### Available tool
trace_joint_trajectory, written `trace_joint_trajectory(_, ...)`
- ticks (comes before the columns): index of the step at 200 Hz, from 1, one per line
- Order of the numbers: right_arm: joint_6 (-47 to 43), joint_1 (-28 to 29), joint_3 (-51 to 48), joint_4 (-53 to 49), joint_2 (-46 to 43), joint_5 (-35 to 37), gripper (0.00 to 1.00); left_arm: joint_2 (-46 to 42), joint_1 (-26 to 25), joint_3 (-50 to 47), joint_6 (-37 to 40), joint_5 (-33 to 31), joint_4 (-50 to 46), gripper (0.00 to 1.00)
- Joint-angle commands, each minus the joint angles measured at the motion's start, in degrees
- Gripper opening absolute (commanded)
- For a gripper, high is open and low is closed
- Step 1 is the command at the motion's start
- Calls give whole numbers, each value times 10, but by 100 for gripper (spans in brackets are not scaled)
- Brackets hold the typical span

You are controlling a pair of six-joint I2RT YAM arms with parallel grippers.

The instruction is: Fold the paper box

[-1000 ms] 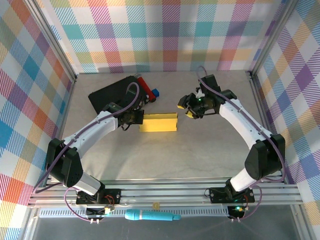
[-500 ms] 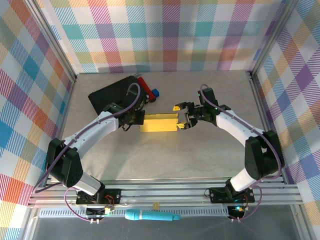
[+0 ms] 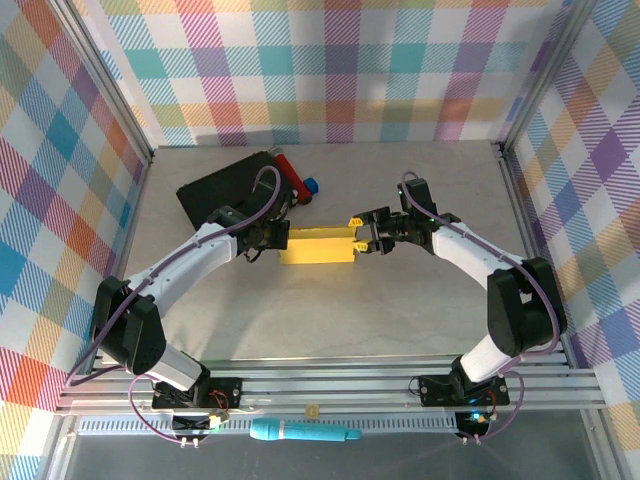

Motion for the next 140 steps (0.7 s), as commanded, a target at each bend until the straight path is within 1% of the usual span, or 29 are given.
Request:
trace_joint_trajectory(1, -12, -3, -14, -3, 10, -5, 42, -13, -6, 0, -6, -1, -16, 0)
trace_joint_trajectory(14, -16, -4, -15, -6, 12, -3, 40, -15, -5, 2, -8, 1, -18, 0)
trace_joint_trajectory(33, -20, -4, -15, -8, 14, -2, 36, -20, -6, 4, -12, 7, -23, 6)
trace_joint_trajectory(40, -22, -4, -15, -10, 14, -2, 34, -25, -5, 5, -15, 12, -24, 12)
trace_joint_trajectory(56, -25, -4, -15, -16, 15, 0, 33, -42, -5, 5, -29, 23, -24, 29)
trace_joint_trajectory(80, -31, -5, -16, -21, 16, 1, 32, -71, -5, 7, -67, 56, -29, 46)
trace_joint_trajectory(96, -32, -5, -16, -21, 17, 0, 32, -87, -3, 9, -113, 72, -39, 54)
trace_joint_trajectory(106, -33, -5, -16, -21, 18, 0, 32, -97, 4, 8, -152, 86, -41, 59)
trace_joint_trajectory(115, -35, -4, -14, -23, 19, 1, 31, -105, 17, 4, -202, 98, -44, 63)
trace_joint_trajectory(140, -37, -4, -14, -24, 19, 0, 31, -107, 75, -24, -360, 175, -36, 63)
